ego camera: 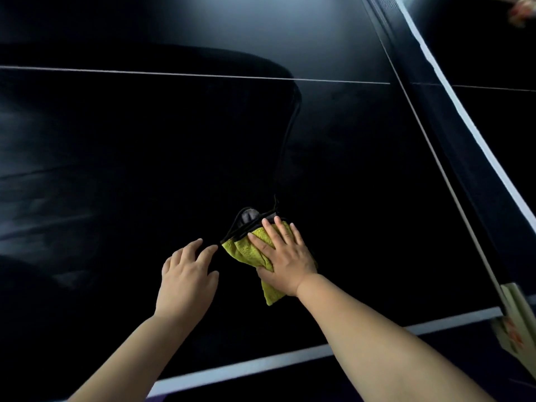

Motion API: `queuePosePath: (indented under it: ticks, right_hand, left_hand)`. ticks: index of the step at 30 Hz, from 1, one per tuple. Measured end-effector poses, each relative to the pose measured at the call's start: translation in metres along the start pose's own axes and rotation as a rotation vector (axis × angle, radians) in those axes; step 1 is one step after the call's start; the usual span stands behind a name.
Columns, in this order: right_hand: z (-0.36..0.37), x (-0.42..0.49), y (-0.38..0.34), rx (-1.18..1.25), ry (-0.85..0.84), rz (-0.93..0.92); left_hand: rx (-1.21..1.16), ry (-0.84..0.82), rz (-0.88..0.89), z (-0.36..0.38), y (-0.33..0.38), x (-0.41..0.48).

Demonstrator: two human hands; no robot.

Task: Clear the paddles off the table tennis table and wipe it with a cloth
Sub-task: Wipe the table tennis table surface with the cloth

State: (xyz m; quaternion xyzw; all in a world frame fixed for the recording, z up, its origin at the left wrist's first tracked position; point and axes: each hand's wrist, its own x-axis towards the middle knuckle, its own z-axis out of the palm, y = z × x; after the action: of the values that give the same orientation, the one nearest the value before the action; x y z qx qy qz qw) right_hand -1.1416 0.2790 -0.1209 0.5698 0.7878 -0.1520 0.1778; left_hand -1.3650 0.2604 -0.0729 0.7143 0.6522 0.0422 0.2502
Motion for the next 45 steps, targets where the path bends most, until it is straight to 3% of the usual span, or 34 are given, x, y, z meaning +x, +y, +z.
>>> queuePosePath:
  ticks: [12,22,28,35,45]
  right_hand:
    - [-0.062,0.134,0.114,-0.031,0.091,0.057]
    - [-0.118,0.254,0.249,-0.024,0.166,-0.052]
    - [-0.149,0.306,0.331,0.02,0.184,0.018]
    - [-0.136,0.28,0.394,0.141,0.223,0.218]
    - [-0.076,0.145,0.324,0.057,0.157,0.15]
  left_hand:
    - [0.01,0.001,0.038,0.004,0.063,0.128]
    - [-0.003,0.095,-0.085,0.036,0.167,0.236]
    - [-0.03,0.182,-0.168,0.054,0.219,0.269]
    - [-0.008,0.18,-0.209,0.07,0.236,0.253]
    - [-0.063,0.173,-0.222,0.077,0.235,0.158]
